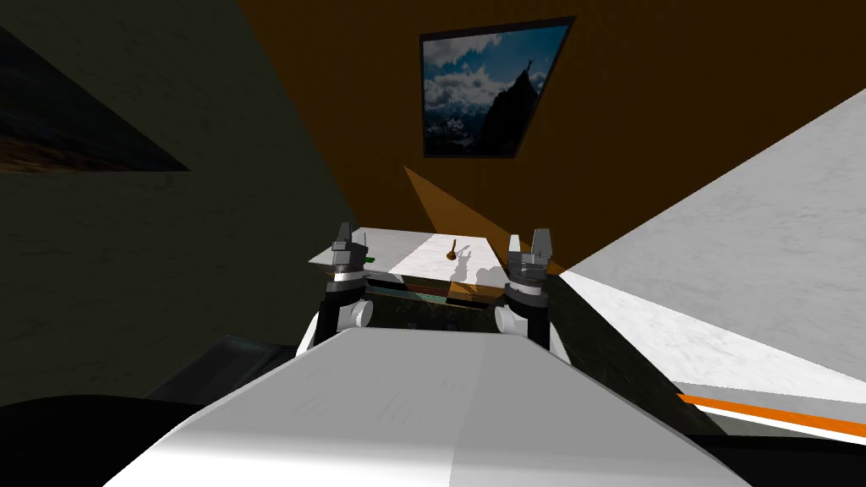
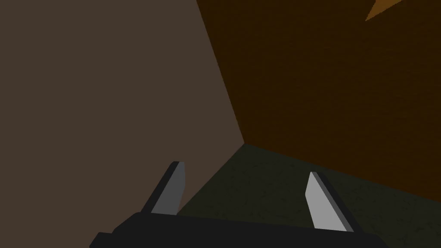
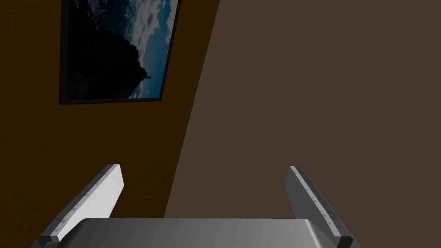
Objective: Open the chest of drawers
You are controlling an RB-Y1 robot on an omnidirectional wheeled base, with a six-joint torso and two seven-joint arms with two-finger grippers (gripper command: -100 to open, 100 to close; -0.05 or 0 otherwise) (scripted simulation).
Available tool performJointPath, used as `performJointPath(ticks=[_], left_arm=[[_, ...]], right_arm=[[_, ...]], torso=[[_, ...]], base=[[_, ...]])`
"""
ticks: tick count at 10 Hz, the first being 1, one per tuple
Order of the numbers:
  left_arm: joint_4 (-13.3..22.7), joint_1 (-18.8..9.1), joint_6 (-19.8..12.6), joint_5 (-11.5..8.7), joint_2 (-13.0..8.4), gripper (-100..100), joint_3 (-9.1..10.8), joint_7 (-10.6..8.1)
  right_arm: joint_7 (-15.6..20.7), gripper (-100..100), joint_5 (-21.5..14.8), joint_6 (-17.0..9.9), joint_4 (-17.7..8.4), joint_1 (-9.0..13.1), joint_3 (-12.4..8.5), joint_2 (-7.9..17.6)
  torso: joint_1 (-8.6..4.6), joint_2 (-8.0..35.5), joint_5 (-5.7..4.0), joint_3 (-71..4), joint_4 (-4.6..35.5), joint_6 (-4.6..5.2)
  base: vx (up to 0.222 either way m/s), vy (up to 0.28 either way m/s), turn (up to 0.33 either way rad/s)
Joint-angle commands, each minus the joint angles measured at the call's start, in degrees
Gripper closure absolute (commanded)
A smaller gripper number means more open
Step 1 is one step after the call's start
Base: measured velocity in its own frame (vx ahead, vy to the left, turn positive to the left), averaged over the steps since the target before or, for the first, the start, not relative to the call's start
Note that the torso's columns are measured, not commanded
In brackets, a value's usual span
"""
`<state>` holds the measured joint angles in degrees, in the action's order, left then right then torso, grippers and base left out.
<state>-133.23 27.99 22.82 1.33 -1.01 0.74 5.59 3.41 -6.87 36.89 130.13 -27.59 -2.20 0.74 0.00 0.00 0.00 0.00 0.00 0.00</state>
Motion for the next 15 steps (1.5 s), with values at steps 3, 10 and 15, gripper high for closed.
performJointPath(ticks=[3, 10, 15], left_arm=[[0.0, 0.0, 0.0, 0.0, 0.0, 0, 0.00, 0.00], [2.5, -0.5, 1.1, 0.2, -1.9, -100, 0.00, 0.06], [10.7, -2.3, 4.6, 0.8, -5.1, -100, 0.00, 0.24]], right_arm=[[0.0, 0, 0.0, 0.0, 0.0, 0.0, 0.0, 0.0], [0.0, 0, 0.0, 0.0, 0.0, 0.0, 0.0, 0.0], [0.0, 0, 0.0, 0.0, 0.0, 0.0, 0.0, 0.0]], torso=[[0.00, 10.0, 0.00, -20.1, 10.1, 0.00], [0.00, 39.6, 0.00, -79.2, 39.6, 0.00], [-0.01, 42.3, 0.00, -84.6, 42.3, 0.00]], base=[[0.000, 0.000, 0.000], [0.002, -0.002, 0.000], [0.032, -0.021, -0.002]])
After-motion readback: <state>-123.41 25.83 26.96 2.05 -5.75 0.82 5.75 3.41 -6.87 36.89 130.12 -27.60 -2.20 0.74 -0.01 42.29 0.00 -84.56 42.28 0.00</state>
